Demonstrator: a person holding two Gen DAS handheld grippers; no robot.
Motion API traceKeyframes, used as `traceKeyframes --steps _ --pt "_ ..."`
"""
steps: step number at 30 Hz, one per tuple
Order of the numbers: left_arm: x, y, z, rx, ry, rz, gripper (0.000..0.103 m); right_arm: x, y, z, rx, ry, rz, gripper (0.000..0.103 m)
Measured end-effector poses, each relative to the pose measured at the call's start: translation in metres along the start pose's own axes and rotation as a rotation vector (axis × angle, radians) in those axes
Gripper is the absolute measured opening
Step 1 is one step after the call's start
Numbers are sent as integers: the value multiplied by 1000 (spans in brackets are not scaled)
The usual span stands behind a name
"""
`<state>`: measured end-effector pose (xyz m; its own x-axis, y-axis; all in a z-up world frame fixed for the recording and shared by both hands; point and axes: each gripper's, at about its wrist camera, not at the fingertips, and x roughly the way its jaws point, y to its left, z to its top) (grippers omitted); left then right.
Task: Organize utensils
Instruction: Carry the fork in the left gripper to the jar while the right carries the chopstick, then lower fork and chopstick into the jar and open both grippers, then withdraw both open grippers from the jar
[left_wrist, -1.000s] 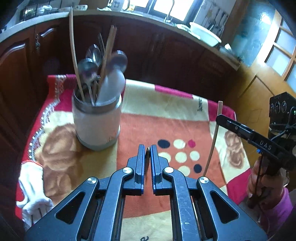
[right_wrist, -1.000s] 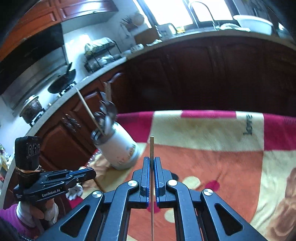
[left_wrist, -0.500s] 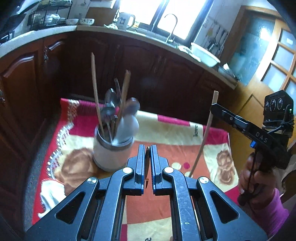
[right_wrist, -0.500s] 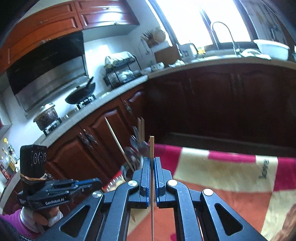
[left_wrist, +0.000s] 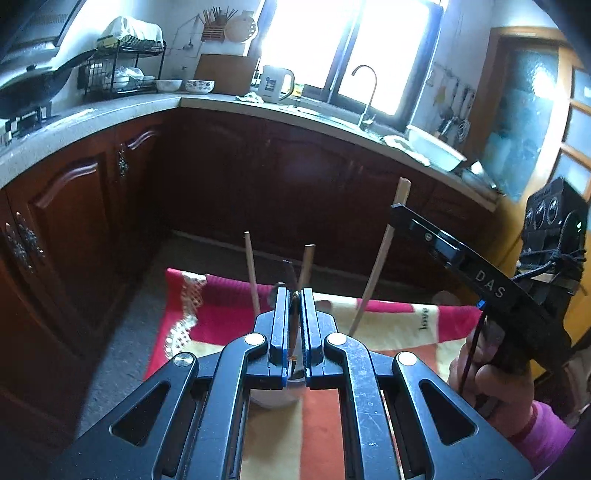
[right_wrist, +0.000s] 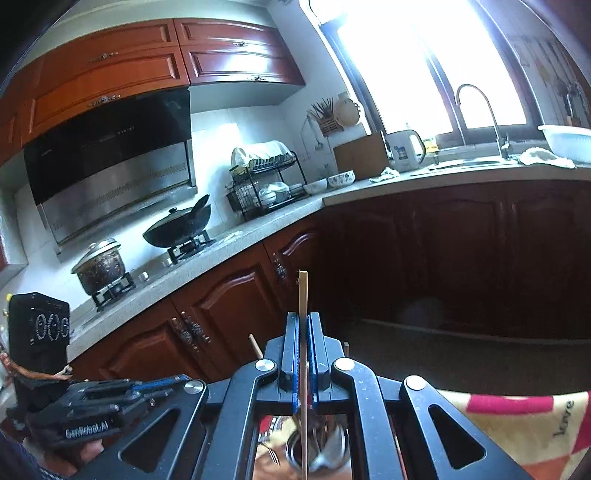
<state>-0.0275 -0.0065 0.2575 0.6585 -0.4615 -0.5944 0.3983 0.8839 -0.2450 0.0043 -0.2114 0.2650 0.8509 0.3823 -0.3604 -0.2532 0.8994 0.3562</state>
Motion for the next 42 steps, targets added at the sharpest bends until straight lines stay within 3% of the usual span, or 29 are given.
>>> traceKeyframes --steps 11,17,23,25,29,37,42 --pt "66 15 -21 -37 95 26 4 59 -20 -42 11 95 -31 4" --pt "84 18 -32 -61 125 31 4 64 -34 -67 22 179 -24 4" --pt "85 18 -34 -73 129 47 5 61 -37 -71 20 223 5 4" --pt "84 18 -35 -84 138 53 8 62 -40 -73 42 262 26 4" --pt "81 17 -39 -108 142 48 34 56 -50 -80 99 294 31 6" --pt "71 10 -47 -101 126 72 49 33 -61 -84 122 290 14 8" --pt "72 5 -60 -91 141 109 50 22 -64 -86 135 285 4 20"
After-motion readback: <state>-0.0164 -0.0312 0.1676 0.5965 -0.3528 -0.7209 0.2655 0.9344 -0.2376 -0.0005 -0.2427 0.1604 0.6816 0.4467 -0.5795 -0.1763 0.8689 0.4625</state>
